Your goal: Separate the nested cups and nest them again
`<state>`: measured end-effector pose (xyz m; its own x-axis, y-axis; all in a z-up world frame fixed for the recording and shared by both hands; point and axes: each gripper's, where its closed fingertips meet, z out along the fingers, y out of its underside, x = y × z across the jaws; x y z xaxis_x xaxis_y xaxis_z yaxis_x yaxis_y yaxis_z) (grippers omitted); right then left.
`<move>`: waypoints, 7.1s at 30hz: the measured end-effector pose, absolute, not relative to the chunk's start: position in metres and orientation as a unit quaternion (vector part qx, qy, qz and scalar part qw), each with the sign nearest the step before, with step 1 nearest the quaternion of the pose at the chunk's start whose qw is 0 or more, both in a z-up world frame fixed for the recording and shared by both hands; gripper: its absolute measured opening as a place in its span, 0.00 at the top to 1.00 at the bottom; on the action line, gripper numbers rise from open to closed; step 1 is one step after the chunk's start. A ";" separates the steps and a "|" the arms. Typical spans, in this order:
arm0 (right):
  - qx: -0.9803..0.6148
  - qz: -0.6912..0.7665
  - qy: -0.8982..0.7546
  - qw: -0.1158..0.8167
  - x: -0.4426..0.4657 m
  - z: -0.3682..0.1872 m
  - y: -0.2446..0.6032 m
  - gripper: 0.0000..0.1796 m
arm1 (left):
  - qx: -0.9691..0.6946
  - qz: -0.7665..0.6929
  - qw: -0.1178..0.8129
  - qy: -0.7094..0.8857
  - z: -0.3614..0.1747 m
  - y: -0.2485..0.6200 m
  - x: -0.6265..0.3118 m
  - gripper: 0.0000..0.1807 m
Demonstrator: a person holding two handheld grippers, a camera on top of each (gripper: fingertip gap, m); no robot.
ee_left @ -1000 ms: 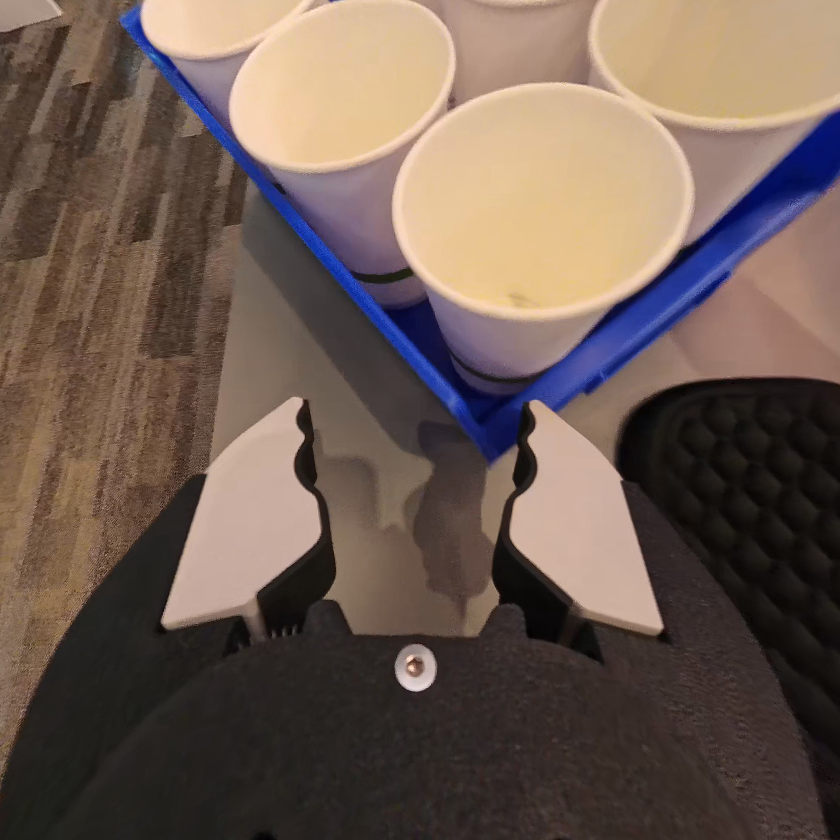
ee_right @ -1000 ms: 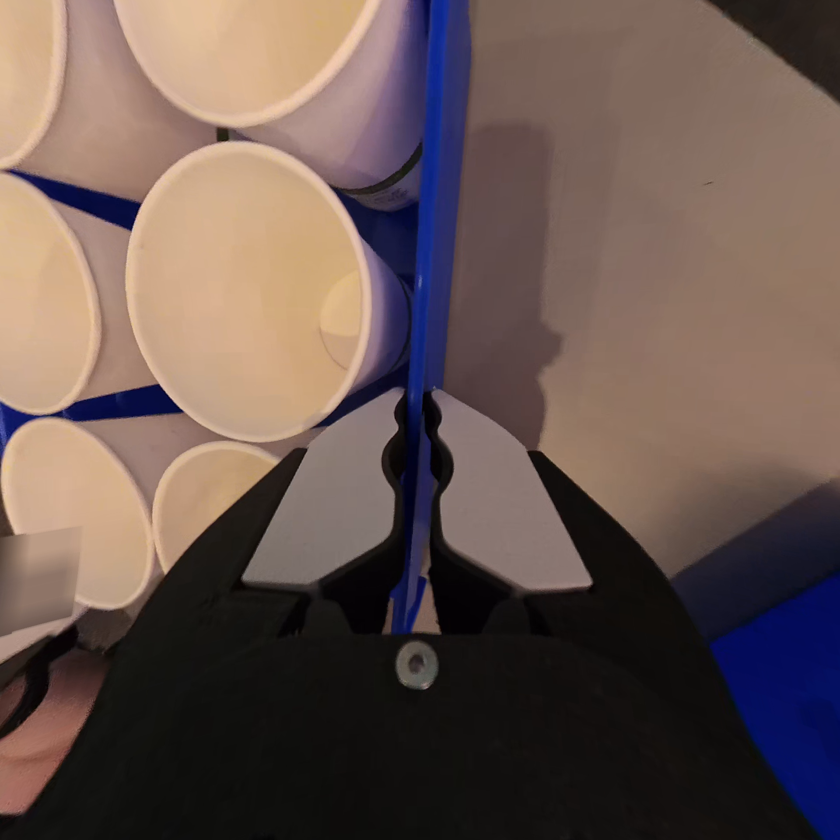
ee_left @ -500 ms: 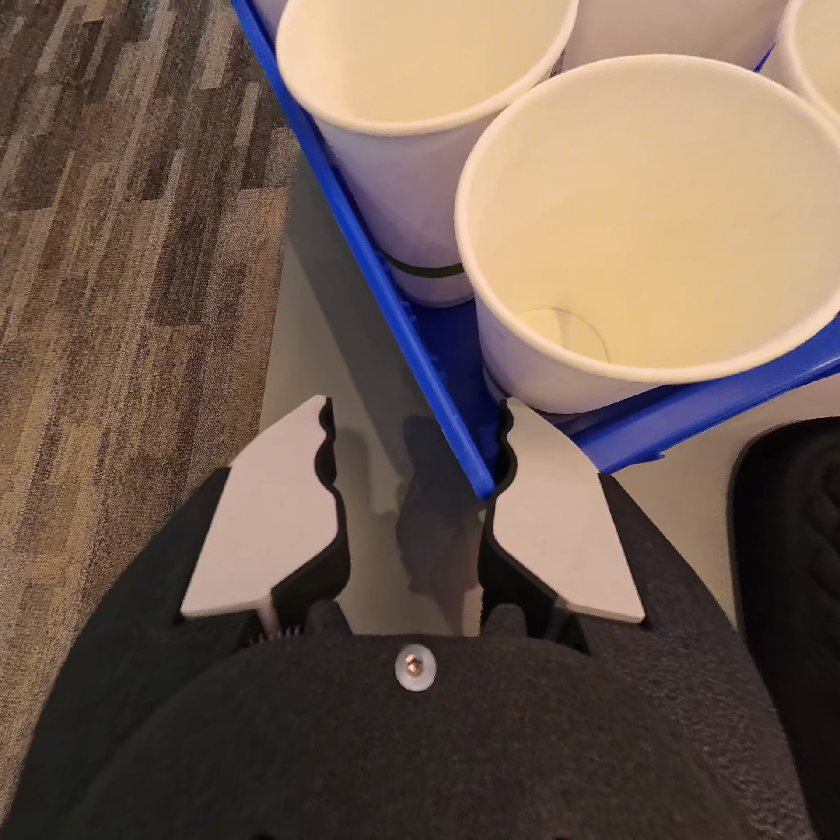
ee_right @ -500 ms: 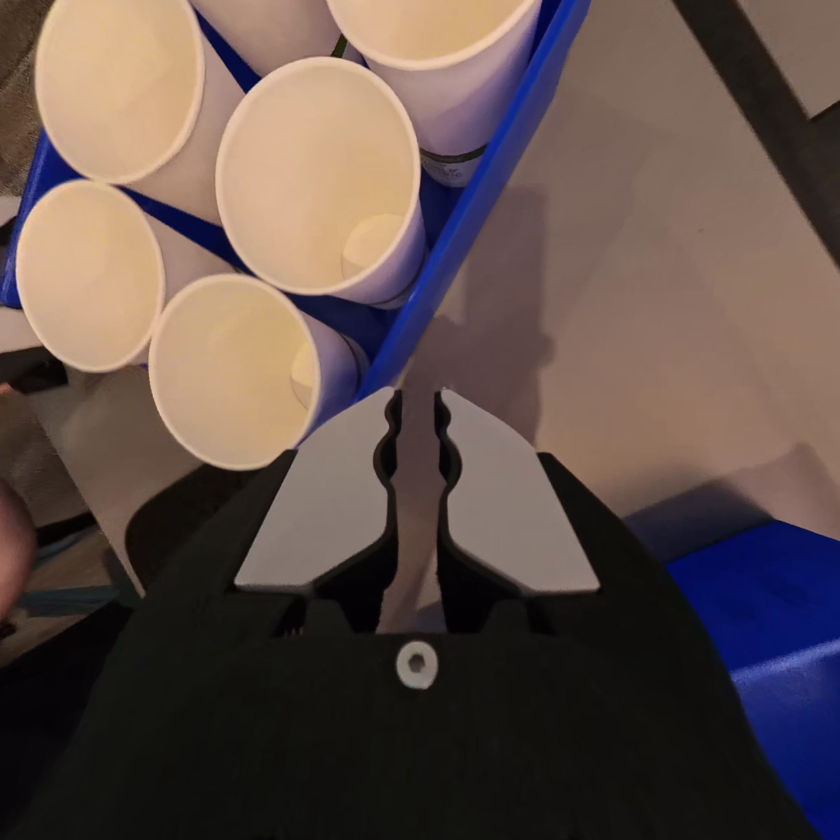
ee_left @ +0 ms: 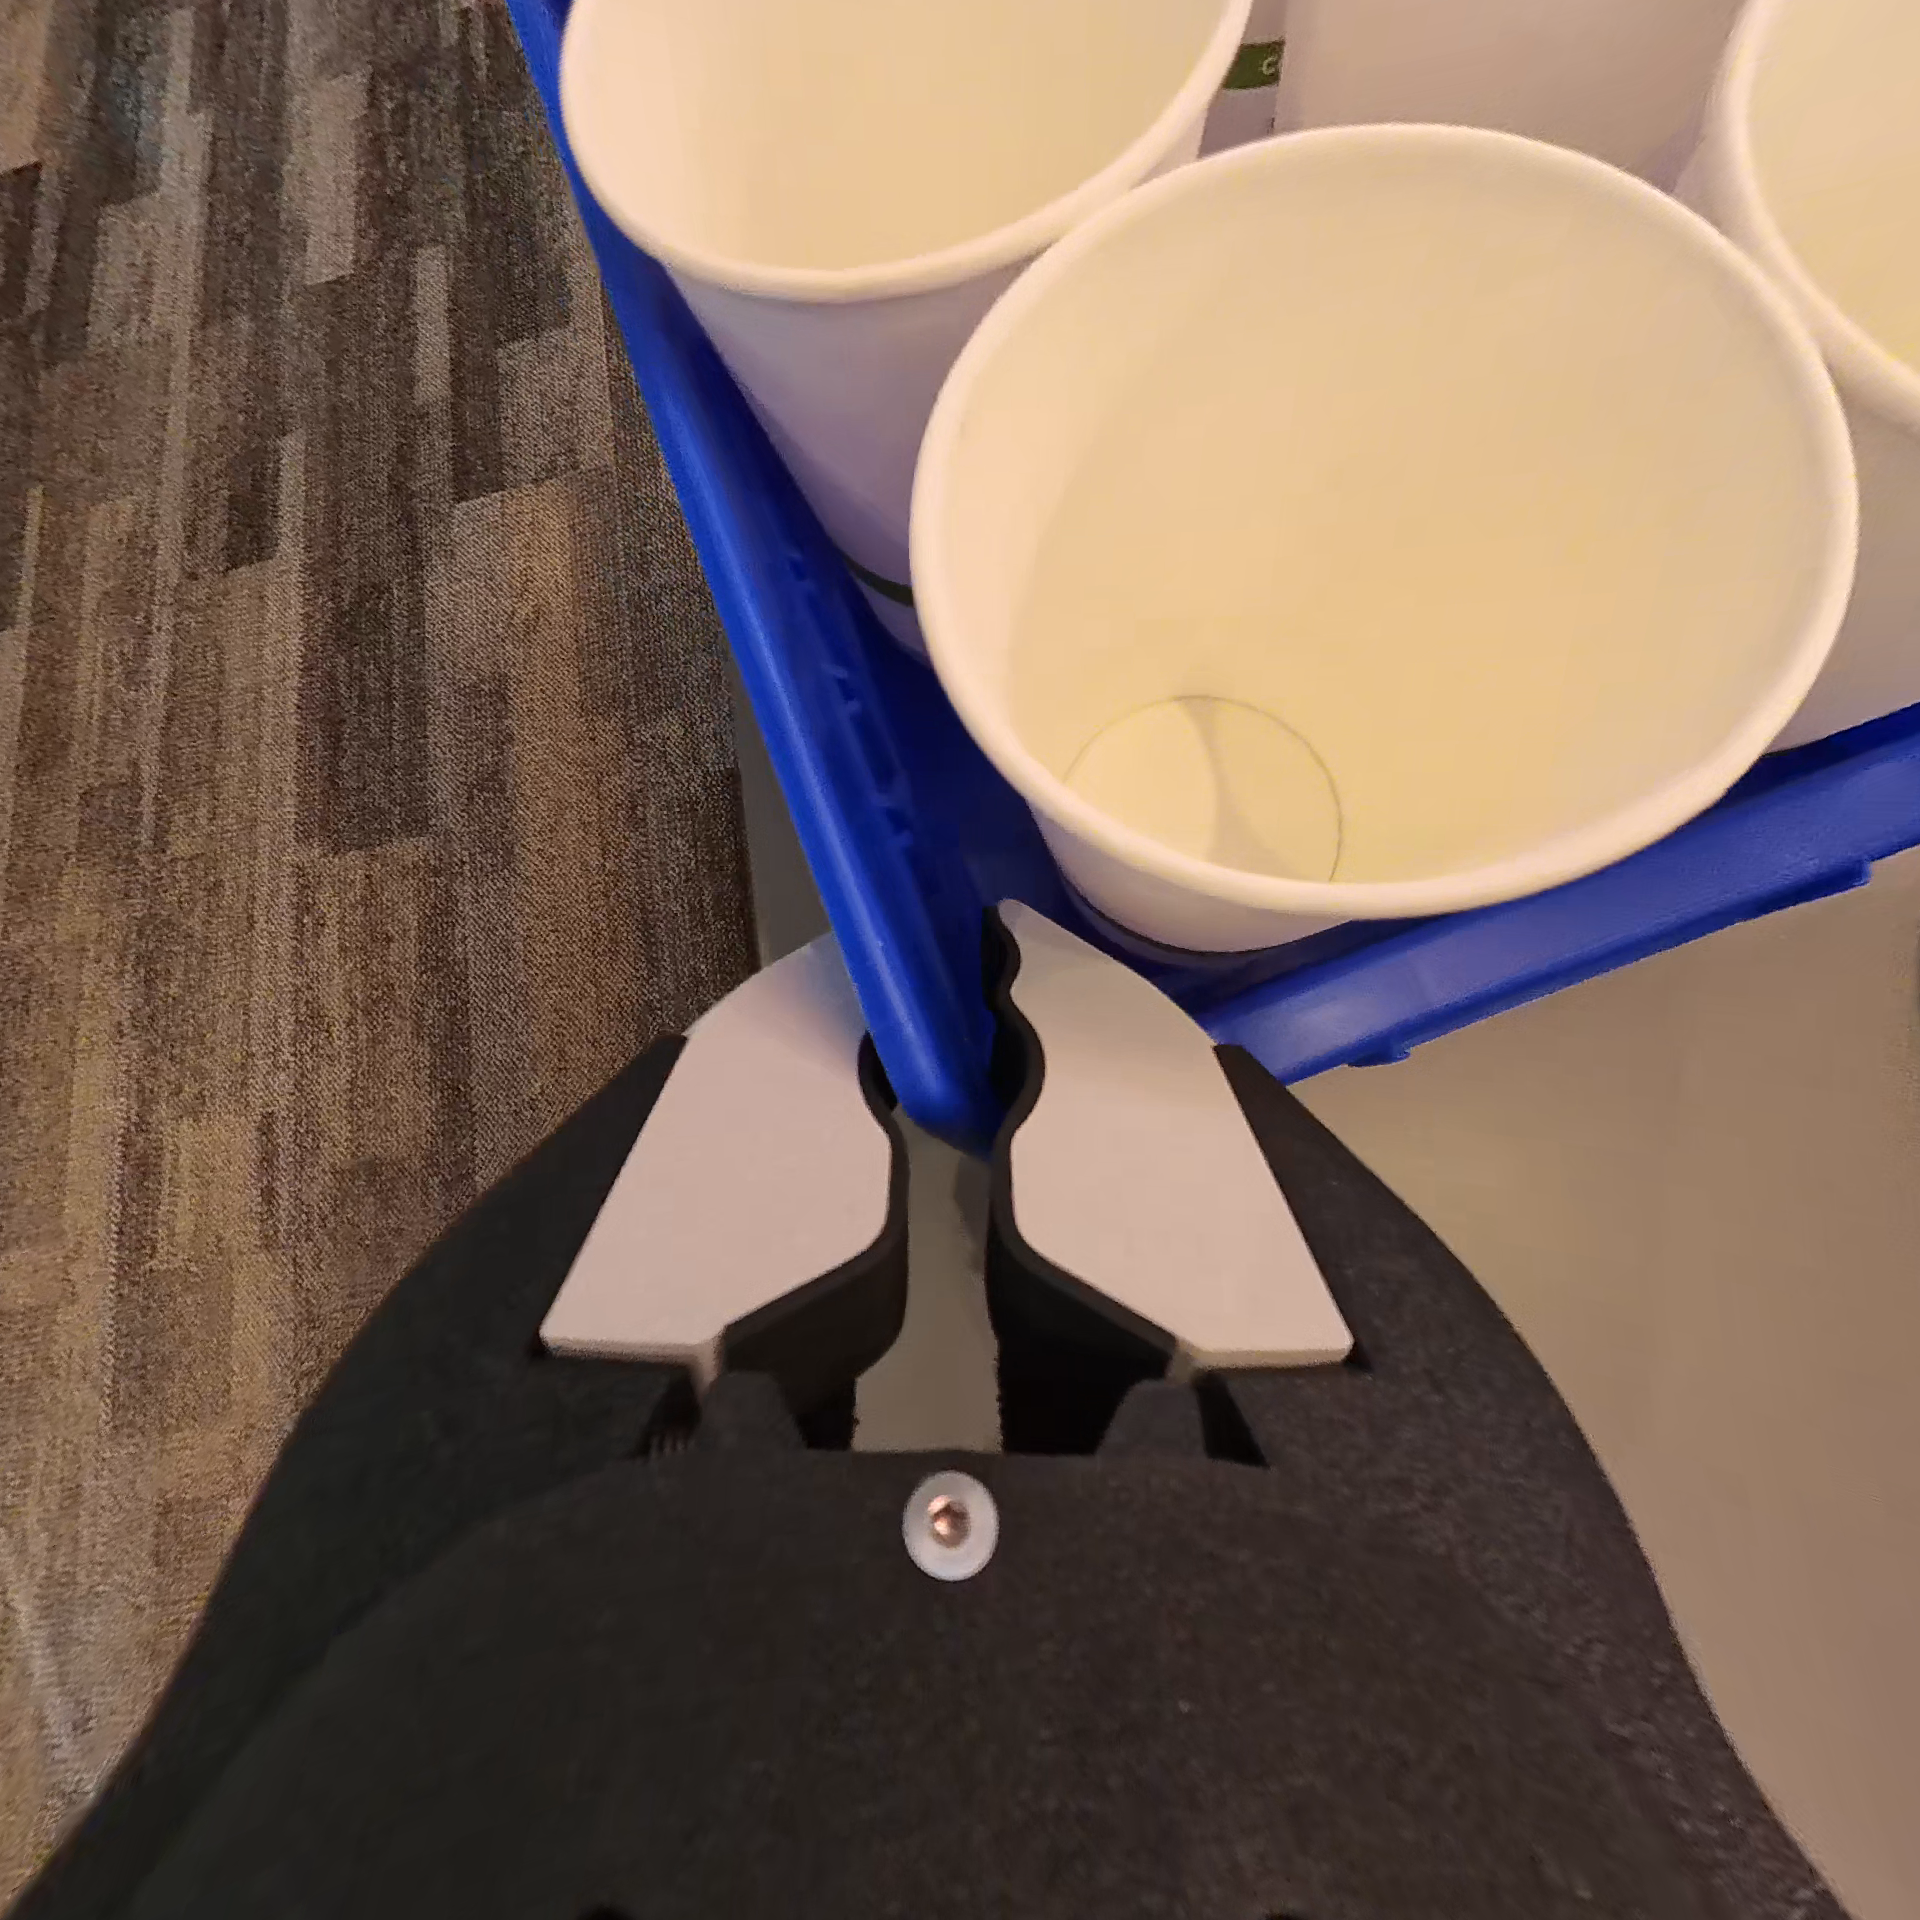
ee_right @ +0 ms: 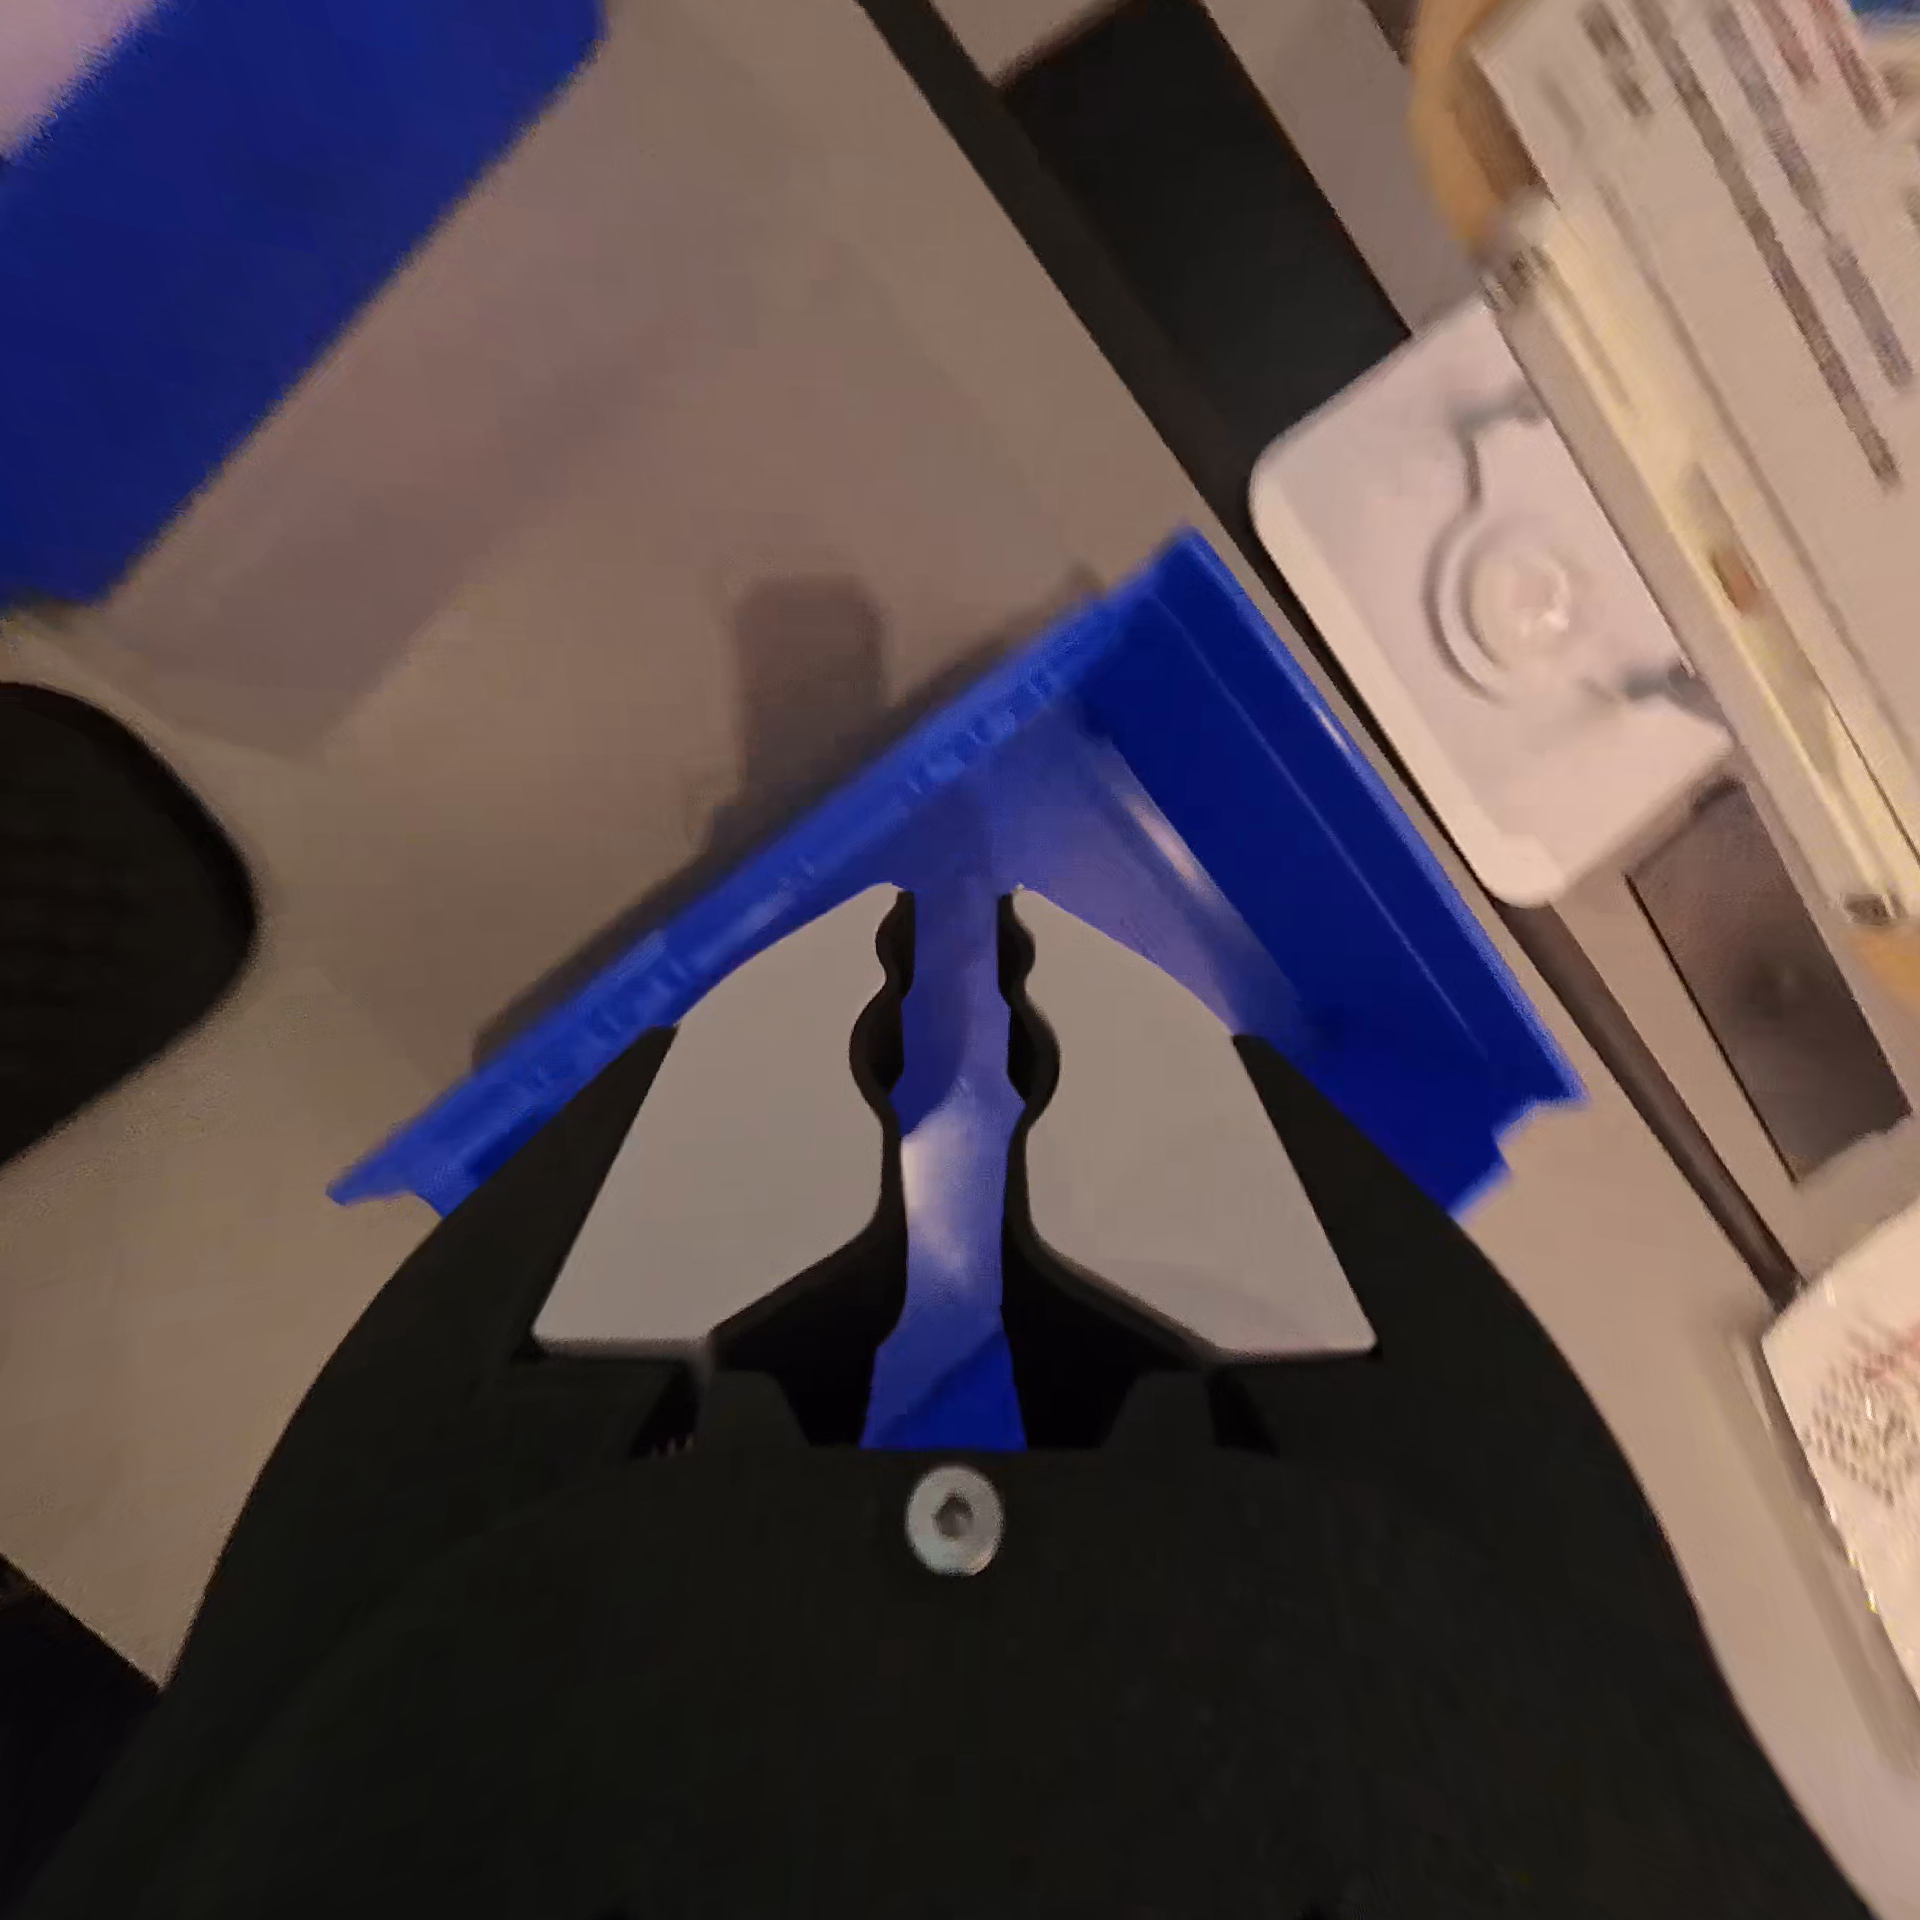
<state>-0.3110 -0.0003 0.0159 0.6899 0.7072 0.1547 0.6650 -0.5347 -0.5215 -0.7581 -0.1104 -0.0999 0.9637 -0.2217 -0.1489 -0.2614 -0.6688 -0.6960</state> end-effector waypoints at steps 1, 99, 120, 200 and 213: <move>-0.883 0.036 -0.375 0.279 -0.291 0.016 -0.002 0.91 | -0.914 0.026 0.381 0.135 -0.100 -0.110 -0.762 0.95; -0.898 -0.110 -0.018 0.427 0.333 0.019 -0.052 0.80 | -0.849 -0.024 0.514 0.122 0.018 -0.174 -0.607 0.64; -0.652 0.309 -0.309 0.619 -0.031 0.127 -0.035 0.79 | -0.877 0.122 0.180 0.428 -0.059 -0.115 -0.605 0.79; -0.586 0.431 -0.506 0.464 -0.222 0.026 -0.066 0.49 | -0.647 0.115 0.343 0.671 0.089 -0.071 -0.233 0.72; -0.679 0.373 -0.391 0.497 -0.132 0.011 -0.012 0.49 | -0.563 0.403 0.440 0.572 0.148 -0.050 -0.244 0.72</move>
<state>-0.1321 -0.0122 0.0111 0.4152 0.9020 -0.1183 0.1598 -0.2004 -0.9666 -0.2438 -0.0504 0.1480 0.0221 -0.2896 -0.9569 -0.9985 0.0411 -0.0355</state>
